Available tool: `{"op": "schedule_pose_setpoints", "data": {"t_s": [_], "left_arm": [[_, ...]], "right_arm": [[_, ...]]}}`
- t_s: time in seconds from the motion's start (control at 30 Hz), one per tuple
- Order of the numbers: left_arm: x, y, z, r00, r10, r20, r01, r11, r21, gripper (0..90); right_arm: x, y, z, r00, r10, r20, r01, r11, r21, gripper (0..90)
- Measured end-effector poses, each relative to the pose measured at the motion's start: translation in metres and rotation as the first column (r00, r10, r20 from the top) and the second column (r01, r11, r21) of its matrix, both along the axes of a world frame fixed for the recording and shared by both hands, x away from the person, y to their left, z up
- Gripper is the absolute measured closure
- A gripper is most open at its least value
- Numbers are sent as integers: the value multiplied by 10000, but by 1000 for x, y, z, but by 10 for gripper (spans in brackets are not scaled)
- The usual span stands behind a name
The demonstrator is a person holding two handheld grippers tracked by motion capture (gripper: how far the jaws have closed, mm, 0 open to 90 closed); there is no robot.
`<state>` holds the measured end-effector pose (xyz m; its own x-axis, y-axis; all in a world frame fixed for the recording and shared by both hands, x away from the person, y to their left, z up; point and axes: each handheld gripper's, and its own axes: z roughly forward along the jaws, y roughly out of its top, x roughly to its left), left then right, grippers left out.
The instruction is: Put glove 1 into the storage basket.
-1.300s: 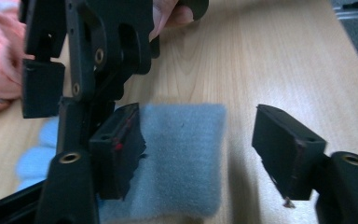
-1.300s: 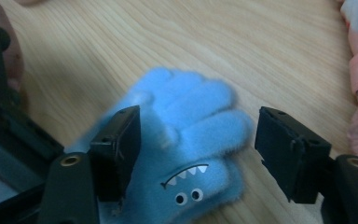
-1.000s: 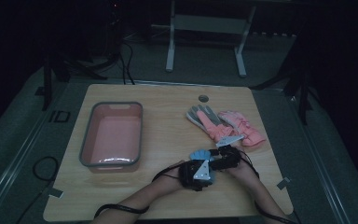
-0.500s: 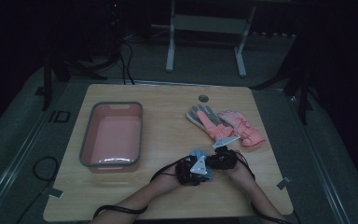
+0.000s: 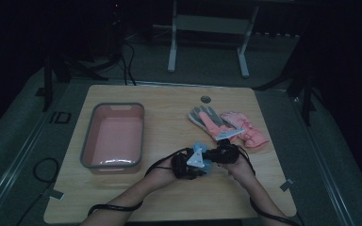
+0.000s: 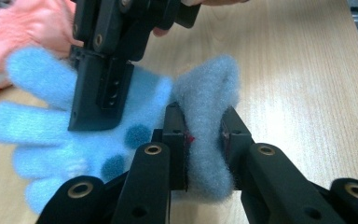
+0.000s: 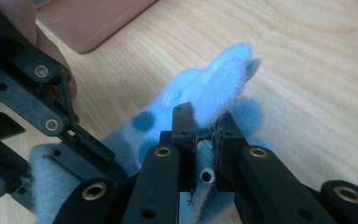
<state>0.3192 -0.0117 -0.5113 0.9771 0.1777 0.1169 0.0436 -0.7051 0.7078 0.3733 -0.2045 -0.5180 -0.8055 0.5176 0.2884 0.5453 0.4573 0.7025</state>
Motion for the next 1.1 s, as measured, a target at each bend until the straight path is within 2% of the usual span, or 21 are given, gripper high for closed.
{"op": "schedule_pose_setpoints", "data": {"t_s": [0.1, 0.23, 0.43, 0.53, 0.63, 0.7, 1.1], "left_arm": [[2, 5, 7, 10000, 2, -24, -2, 9999, 106, 776], [1, 10, 15, 9998, 35, 188, -41, 9995, 321, 776], [2, 20, 30, 9992, 119, 389, -136, 9989, 447, 776], [4, 29, 43, 9976, 208, 663, -247, 9980, 578, 776], [5, 35, 48, 9971, 298, 706, -343, 9974, 639, 776], [6, 41, 53, 9965, 362, 756, -416, 9966, 717, 776], [8, 72, 69, 9910, 854, 1028, -965, 9893, 1090, 776]], "right_arm": [[2, 4, 6, 9999, 73, 125, -73, 10000, -10, 825], [3, 12, 14, 9997, 169, 159, -168, 9998, -67, 827], [6, 20, 30, 9987, 322, 396, -335, 9989, 326, 827], [8, 27, 38, 9977, 372, 572, -394, 9985, 389, 828], [10, 32, 43, 9969, 392, 686, -419, 9984, 390, 827], [12, 40, 48, 9955, 447, 830, -482, 9980, 403, 827], [23, 82, 67, 9918, 802, 998, -834, 9961, 288, 828]]}}
